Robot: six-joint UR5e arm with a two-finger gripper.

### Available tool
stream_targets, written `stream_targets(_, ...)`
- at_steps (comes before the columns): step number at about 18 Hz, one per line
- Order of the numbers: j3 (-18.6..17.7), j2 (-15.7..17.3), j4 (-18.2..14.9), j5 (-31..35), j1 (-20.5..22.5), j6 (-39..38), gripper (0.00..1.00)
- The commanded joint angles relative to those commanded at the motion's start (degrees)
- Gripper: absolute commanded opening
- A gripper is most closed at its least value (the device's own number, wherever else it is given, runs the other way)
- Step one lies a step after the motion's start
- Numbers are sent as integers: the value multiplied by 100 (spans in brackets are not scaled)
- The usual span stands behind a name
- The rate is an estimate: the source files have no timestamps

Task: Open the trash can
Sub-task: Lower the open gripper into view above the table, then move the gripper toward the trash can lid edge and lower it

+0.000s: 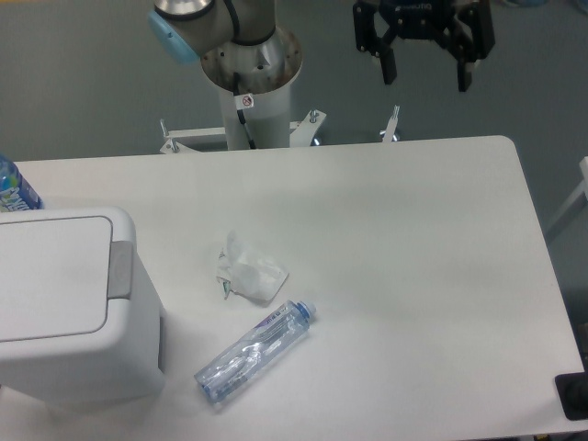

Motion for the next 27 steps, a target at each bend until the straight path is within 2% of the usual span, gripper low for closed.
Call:
stream_targets(3,17,-26,0,0,-17,-35,100)
stream_targets(6,44,-70,17,0,-61,-446,100)
stream_targets(8,35,-158,218,0,-123,-894,100)
stream_targets(12,44,-377,395,18,-509,-2133,100)
stream_targets(18,53,-720,949,9,-1229,-3864,100)
stream_targets(25,70,-1019,993,-35,-2012,-5430,100)
stream_targets(27,79,-1098,1011,-245,-2153,-5799,100)
